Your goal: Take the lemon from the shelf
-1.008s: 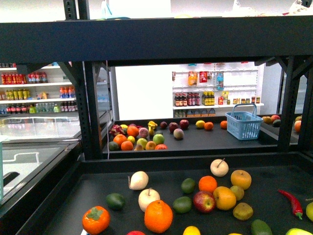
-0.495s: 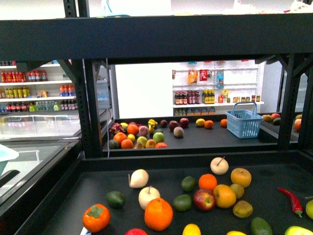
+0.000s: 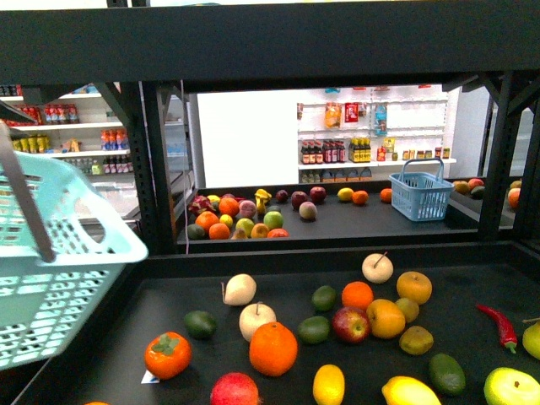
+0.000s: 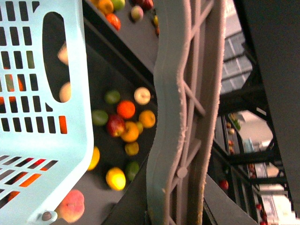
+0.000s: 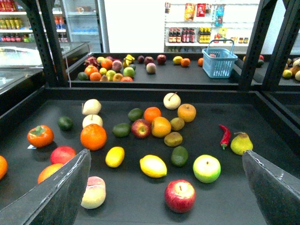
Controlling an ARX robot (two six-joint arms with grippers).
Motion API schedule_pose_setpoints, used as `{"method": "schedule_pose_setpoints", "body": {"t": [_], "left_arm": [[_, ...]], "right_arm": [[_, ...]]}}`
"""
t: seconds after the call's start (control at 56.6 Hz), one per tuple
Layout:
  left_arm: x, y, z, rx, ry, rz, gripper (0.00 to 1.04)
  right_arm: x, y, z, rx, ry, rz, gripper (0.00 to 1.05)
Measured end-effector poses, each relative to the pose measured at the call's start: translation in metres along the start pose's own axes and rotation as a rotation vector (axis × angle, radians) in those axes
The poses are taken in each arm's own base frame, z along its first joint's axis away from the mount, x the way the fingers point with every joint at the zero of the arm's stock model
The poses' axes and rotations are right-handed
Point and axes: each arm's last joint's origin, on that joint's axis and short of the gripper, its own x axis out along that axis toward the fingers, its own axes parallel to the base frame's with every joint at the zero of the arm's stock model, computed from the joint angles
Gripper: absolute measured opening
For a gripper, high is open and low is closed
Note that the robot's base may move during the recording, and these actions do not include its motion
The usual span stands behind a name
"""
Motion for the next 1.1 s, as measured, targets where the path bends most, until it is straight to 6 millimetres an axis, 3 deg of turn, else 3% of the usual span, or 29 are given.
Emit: {"method": "schedule_pose_setpoints", "body": {"t": [0.106, 0.265, 0.46, 0.725, 0.831, 0.99, 1.096], "left_arm": [[0.023, -0.015, -0.042, 0.028, 0.125, -0.060, 0.13], [0.050, -0.030, -0.085, 0.082, 0.246, -0.141, 0.13], [0.092, -0.028, -0.132, 0.100, 0.372, -0.160, 0.13], [0.109, -0.044, -0.155, 0.131, 0.402, -0.239, 0.12], [0.110, -0.046, -0.157, 0.146, 0.408, -0.246, 0.12], [0.110, -0.045, -0.158, 0.144, 0.407, -0.242, 0.12], [0.110, -0.045, -0.158, 0.144, 0.403, -0.239, 0.12]], "right_arm": [[0.000, 0.000, 0.000, 0.000, 0.000, 0.000, 0.97], [0.000, 0.000, 0.000, 0.000, 0.000, 0.000, 0.97], [0.000, 0.000, 0.000, 0.000, 0.000, 0.000, 0.97], [0.000, 0.000, 0.000, 0.000, 0.000, 0.000, 0.97], [0.003, -0.003, -0.002, 0.081, 0.216, -0.120, 0.97], [0.035, -0.024, 0.010, 0.132, 0.266, -0.119, 0.97], [0.074, -0.048, 0.025, 0.145, 0.242, -0.104, 0.97]]}}
